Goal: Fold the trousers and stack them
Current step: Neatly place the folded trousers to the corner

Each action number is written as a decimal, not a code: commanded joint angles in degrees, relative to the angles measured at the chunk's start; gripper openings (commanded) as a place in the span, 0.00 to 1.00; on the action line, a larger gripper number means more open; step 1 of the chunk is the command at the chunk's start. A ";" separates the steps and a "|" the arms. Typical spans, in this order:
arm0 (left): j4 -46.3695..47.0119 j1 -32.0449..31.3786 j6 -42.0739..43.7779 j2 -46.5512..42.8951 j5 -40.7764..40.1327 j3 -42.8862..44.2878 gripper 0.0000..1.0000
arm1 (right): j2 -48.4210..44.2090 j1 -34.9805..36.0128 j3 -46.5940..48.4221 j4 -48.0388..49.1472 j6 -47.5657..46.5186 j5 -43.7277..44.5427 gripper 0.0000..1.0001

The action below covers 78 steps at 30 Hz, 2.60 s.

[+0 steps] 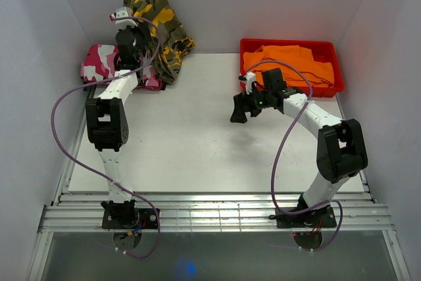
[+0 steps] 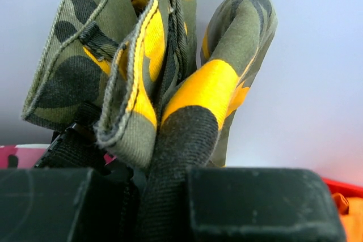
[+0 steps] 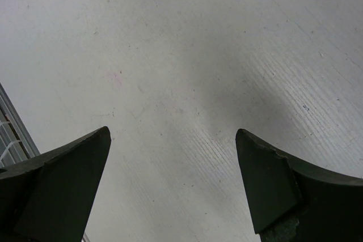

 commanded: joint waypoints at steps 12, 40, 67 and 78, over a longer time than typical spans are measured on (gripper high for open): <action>4.76 9.40 -2.77 -9.73 -20.42 -6.62 0.00 | 3.95 -0.19 3.70 -1.69 -0.30 -0.08 0.95; 1.52 19.68 -6.37 -1.22 -10.76 -11.83 0.60 | 6.85 -0.19 6.95 -6.35 -2.67 2.21 0.91; -82.05 32.52 31.22 -11.65 29.31 6.30 0.98 | -4.57 -10.55 2.74 -12.86 -8.13 2.47 0.90; -80.50 30.77 47.59 -33.35 34.15 -26.74 0.98 | -15.47 -18.90 -10.52 -15.14 -11.46 4.40 0.90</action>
